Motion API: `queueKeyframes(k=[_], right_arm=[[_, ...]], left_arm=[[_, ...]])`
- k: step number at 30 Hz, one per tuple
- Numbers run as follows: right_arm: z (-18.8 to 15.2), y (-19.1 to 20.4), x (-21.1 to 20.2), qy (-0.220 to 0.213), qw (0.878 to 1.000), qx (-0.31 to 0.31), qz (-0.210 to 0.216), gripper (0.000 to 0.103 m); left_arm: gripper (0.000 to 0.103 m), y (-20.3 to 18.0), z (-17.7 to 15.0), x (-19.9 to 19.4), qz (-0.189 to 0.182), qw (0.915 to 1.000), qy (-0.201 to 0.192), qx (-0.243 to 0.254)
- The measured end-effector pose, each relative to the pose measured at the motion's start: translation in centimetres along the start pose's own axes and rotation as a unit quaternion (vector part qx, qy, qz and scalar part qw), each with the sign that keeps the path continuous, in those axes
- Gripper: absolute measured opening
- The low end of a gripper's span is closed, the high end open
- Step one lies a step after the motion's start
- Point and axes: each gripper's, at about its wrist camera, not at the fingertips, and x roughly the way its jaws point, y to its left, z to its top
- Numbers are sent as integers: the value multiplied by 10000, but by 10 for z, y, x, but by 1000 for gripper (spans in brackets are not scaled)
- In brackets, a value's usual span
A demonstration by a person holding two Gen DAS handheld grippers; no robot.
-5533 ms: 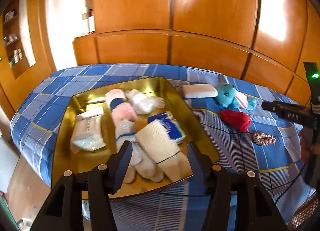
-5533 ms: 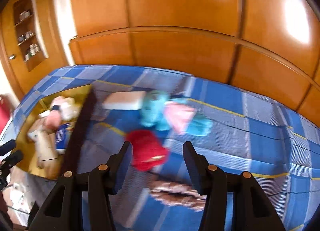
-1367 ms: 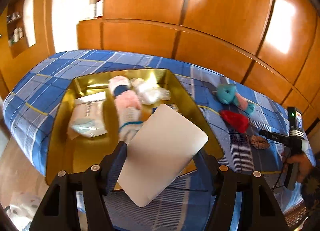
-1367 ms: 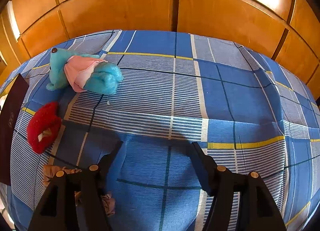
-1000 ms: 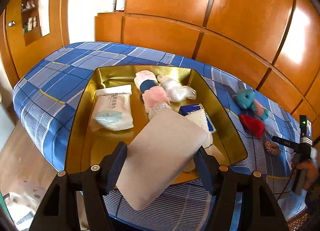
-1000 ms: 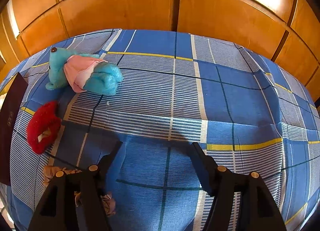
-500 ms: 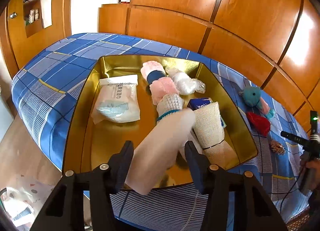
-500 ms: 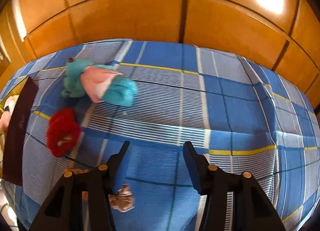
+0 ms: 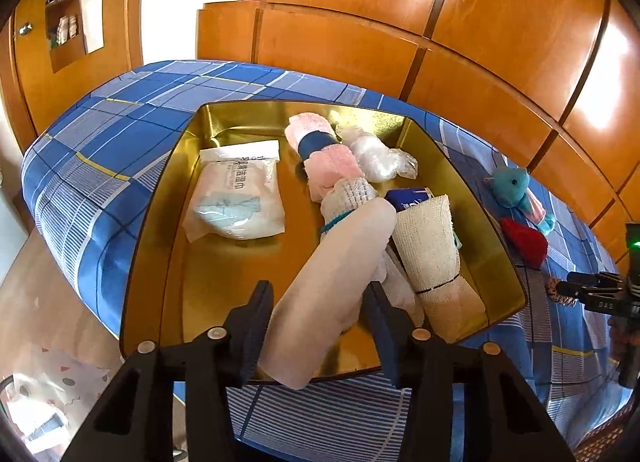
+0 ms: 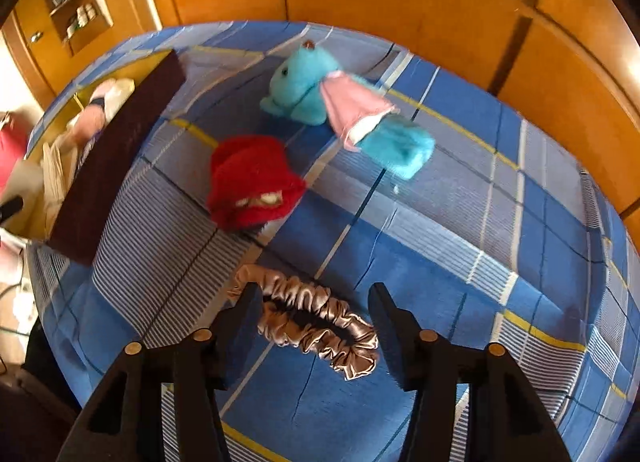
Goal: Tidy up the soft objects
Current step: 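Release the sponge in the tray with the left tool while the right tool grasps the brown scrunchie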
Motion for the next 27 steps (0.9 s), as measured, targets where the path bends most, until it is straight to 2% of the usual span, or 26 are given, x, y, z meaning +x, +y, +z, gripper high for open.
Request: queueKeyframes(k=[1,4,5,7,11,15,21,24,26,27], right_arm=[[0,-2,4,40,10000,-13,-27,62],[2,-8,9,54,9999,1,-119,60],[3,-8,10,72,9999,-9,-101,57],[2,-7,11,157,9998,-124,-56,38],[-3,-7,8,188,9993,-316,-11,36],[-6,-16,8,256,9993,-214,172,45],[-10,-22,5,218,9992,-178,274,45],[-11,-13,-1,209,9986,-361,325,46],[-13,-10,-6,234,9978,-500,355,58],[-13,-9,-8,265,9974,-566,360,68]], left_arm=[[36,-1,0,0,6,10000,-7,27],[30,-2,1,-3,-10,9999,-70,102],[29,-2,1,-4,-40,9999,-91,100],[28,-1,3,-8,-132,9998,-147,63],[28,-2,6,-19,-290,9991,-291,56],[28,-7,7,-22,-378,9989,-274,85],[28,-13,7,-28,-354,9988,-289,153],[28,-13,7,-30,-310,9989,-304,161],[28,-13,7,-30,-292,9990,-294,161],[28,-13,7,-29,-290,9990,-289,164]])
